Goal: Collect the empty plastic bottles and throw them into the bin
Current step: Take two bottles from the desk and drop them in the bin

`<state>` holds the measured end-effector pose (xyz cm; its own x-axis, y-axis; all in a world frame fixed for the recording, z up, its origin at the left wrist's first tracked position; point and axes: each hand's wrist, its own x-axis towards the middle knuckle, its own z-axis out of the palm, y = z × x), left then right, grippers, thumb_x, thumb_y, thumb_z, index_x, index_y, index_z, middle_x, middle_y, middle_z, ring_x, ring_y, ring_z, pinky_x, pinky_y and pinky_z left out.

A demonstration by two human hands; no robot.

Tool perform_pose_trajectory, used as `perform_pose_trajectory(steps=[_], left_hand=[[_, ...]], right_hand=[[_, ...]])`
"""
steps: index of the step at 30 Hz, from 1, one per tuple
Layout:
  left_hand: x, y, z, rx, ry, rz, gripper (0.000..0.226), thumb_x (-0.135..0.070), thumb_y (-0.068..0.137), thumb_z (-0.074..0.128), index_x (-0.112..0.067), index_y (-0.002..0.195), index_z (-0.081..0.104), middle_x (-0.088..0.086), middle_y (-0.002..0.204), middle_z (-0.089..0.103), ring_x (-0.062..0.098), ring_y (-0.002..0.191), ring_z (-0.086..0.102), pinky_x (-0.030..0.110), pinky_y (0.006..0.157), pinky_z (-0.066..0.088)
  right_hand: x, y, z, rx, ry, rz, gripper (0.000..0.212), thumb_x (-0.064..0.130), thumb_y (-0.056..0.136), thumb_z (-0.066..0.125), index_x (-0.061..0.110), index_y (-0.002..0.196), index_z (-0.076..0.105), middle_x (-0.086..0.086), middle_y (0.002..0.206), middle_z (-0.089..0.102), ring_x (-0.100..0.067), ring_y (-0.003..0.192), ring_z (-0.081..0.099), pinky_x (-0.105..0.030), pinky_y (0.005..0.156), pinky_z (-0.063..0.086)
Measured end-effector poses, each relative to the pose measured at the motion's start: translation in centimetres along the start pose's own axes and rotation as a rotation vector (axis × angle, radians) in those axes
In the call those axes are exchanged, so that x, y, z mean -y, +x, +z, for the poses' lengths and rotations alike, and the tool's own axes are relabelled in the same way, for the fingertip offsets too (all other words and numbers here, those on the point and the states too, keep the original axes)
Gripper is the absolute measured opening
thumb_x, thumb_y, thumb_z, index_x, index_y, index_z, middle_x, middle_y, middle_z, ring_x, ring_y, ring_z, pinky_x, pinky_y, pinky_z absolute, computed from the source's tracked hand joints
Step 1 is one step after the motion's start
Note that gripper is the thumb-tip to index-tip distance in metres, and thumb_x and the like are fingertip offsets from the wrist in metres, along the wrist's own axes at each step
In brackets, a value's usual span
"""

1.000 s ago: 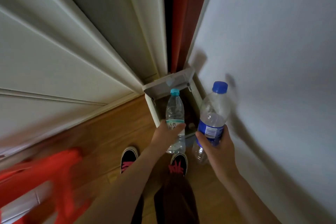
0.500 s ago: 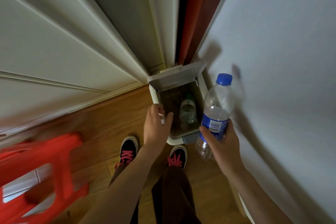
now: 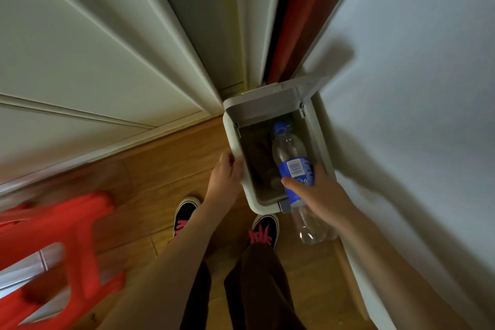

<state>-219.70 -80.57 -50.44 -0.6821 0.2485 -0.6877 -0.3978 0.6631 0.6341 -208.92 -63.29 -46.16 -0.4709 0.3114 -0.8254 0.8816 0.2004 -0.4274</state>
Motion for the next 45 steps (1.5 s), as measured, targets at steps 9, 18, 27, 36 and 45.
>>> perform_pose_trajectory(steps=[9,18,27,36,45], left_hand=[[-0.2,-0.4,-0.2,0.028,-0.076,-0.015,0.033,-0.03,0.099,0.048,-0.009,0.124,0.048,0.001,0.104,0.06,0.02,0.097,0.063,0.044,0.087,0.056],[-0.5,-1.4,-0.8,-0.023,0.021,0.022,0.037,-0.03,0.1,0.046,-0.012,0.132,0.048,-0.001,0.113,0.06,0.014,0.098,0.06,0.022,0.075,0.05],[-12.2,-16.3,-11.5,-0.043,0.359,0.31,0.024,-0.032,0.1,0.043,-0.021,0.114,0.059,-0.007,0.107,0.059,0.008,0.095,0.058,0.017,0.074,0.041],[-22.0,-38.0,-22.8,-0.097,0.321,0.48,0.017,-0.026,0.099,0.048,-0.024,0.108,0.062,-0.012,0.102,0.064,0.002,0.096,0.06,0.018,0.078,0.044],[-21.7,-43.3,-26.5,-0.013,0.346,0.464,0.015,-0.025,0.097,0.049,-0.027,0.098,0.065,-0.01,0.094,0.068,0.006,0.09,0.062,0.027,0.075,0.044]], right_hand=[[1.7,1.4,0.4,-0.075,-0.1,-0.058,0.065,0.05,0.079,0.069,0.021,0.13,0.041,0.0,0.11,0.06,-0.014,0.091,0.063,-0.031,0.078,0.057],[1.6,-0.2,0.7,-0.38,0.231,-0.204,0.046,0.035,0.094,0.058,0.02,0.136,0.047,0.001,0.125,0.058,-0.012,0.108,0.06,-0.032,0.086,0.056],[5.3,-16.9,-4.1,-0.511,-0.033,-0.439,0.036,0.035,0.097,0.047,0.013,0.124,0.057,-0.001,0.116,0.063,-0.01,0.105,0.06,-0.017,0.084,0.046],[9.9,-39.5,-7.2,-0.631,0.183,-0.42,0.031,0.039,0.095,0.046,0.017,0.111,0.06,0.002,0.101,0.063,-0.009,0.092,0.06,-0.009,0.079,0.042],[8.5,-49.0,-5.6,-0.711,0.194,-0.351,0.01,0.02,0.096,0.055,0.028,0.102,0.052,0.001,0.1,0.062,-0.011,0.087,0.06,-0.026,0.078,0.052]])
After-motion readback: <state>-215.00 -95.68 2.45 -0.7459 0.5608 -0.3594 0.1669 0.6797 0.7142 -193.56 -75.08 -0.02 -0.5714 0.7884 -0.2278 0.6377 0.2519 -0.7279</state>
